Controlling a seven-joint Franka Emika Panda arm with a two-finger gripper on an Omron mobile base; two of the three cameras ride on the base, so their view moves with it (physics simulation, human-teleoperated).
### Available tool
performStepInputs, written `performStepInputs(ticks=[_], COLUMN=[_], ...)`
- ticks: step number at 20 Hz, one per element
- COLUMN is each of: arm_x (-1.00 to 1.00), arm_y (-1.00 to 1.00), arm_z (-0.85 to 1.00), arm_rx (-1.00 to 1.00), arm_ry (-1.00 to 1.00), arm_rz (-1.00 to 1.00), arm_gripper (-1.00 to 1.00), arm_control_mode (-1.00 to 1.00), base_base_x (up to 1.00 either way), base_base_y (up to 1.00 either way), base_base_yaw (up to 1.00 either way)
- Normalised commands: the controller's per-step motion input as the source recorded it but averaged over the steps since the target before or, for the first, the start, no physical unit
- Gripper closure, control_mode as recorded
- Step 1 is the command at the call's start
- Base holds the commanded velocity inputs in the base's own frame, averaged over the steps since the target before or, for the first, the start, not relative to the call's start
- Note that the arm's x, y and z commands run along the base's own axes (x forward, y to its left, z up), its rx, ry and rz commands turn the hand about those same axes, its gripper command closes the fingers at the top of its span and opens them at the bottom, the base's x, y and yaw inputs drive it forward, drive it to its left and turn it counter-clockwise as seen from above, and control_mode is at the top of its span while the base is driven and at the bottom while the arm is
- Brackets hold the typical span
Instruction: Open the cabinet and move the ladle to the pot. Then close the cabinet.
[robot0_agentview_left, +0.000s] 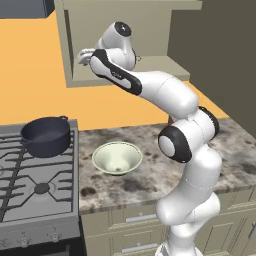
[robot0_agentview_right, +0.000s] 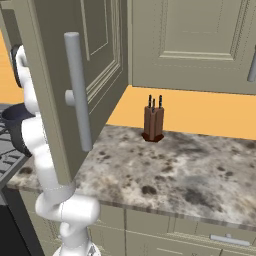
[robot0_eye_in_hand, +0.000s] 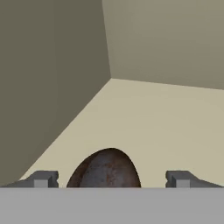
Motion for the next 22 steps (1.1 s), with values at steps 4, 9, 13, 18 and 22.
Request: performStepInputs(ticks=[4, 9, 13, 18, 22], arm_x=[0.02, -0.23, -0.62, -0.85, -0.97], arm_y=[0.02, -0.02, -0.13, -0.16, -0.19], arm_z=[-0.05, 0.00, 0.00, 0.00, 0.00], arm_rx=[0.00, 0.00, 0.01, 0.04, 0.05], arm_ry=[0.00, 0.00, 0.00, 0.00, 0.00], arm_rz=[0.00, 0.00, 0.00, -0.03, -0.04], arm_gripper=[1.00, 1.00, 1.00, 1.00, 1.00], arm_control_mode=[-1.00, -1.00, -1.00, -1.00, -1.00], base_base_x=[0.00, 0.00, 0.00, 0.00, 0.00], base_base_y=[0.00, 0.00, 0.00, 0.00, 0.00], base_base_yaw=[0.00, 0.00, 0.00, 0.00, 0.00])
